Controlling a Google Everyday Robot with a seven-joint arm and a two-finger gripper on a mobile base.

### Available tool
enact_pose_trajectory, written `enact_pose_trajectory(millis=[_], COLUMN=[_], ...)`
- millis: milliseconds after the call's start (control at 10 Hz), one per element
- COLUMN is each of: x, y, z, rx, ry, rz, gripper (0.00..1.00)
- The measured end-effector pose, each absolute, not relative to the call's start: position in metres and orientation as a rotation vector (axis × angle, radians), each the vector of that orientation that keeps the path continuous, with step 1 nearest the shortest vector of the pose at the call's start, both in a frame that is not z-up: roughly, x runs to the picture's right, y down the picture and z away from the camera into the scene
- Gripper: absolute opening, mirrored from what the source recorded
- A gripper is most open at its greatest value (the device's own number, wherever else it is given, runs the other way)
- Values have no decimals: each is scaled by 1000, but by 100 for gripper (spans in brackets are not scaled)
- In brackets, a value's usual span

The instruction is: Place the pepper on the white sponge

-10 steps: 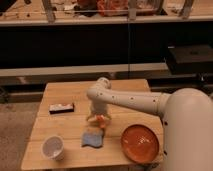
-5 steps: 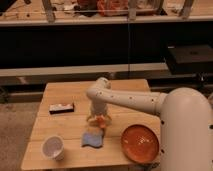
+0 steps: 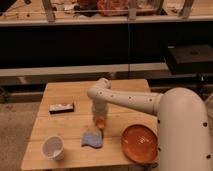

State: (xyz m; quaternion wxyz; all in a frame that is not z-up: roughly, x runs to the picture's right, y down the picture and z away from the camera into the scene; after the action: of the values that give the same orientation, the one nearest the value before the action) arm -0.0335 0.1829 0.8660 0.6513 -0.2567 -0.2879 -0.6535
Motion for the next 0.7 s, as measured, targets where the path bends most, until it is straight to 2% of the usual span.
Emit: enact_pose_trajectory(millis=[200,400,500,700], x=[-36,-41,-42,-42], y=[183,176,175,174], z=[863,856,855,852], rx=[-580,-552,-555,-561], ry=[-666,-667,-661,-661], rz=[-1488,-1485,-1495,-1521], gripper=[37,46,44,24])
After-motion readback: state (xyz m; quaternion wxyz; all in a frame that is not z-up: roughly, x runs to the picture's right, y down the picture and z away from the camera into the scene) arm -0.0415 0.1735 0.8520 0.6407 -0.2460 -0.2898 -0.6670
